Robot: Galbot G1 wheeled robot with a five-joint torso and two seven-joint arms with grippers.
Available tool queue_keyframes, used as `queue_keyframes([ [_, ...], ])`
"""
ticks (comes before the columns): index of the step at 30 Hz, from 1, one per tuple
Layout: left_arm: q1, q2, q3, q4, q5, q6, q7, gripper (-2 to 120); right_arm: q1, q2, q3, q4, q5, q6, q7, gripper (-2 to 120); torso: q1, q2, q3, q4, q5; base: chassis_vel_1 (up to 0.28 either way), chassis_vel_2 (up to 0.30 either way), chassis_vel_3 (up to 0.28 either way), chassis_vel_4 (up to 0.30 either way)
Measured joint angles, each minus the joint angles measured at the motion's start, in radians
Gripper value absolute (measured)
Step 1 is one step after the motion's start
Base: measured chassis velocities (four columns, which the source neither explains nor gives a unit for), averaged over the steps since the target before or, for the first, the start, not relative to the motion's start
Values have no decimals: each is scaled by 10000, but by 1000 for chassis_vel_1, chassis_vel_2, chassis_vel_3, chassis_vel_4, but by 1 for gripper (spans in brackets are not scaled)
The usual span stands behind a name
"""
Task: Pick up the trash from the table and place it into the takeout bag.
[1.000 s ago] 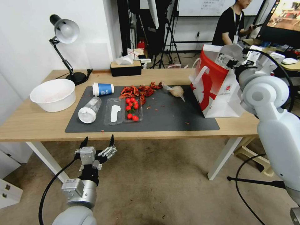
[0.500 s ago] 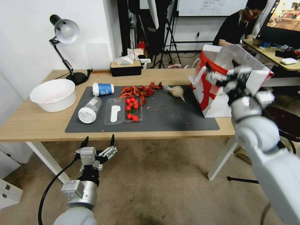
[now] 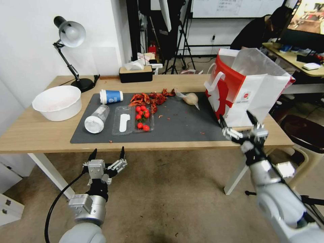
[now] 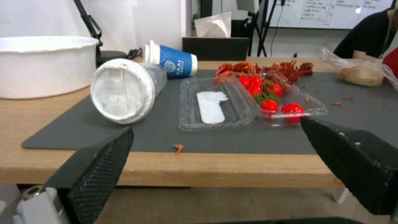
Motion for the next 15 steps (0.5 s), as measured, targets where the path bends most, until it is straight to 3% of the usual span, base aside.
queue_keyframes([
  [6, -39, 12, 22, 68, -24, 0, 4, 100, -661, 434, -169, -470, -518, 806, -41, 100, 0, 0, 0, 0, -1, 0, 0, 0, 0],
  [15, 1, 24, 55, 78, -45, -5, 6, 100, -1087, 702, -469, -651, -395, 835, -33, 100, 0, -1, 1, 1, -1, 0, 0, 0, 0],
])
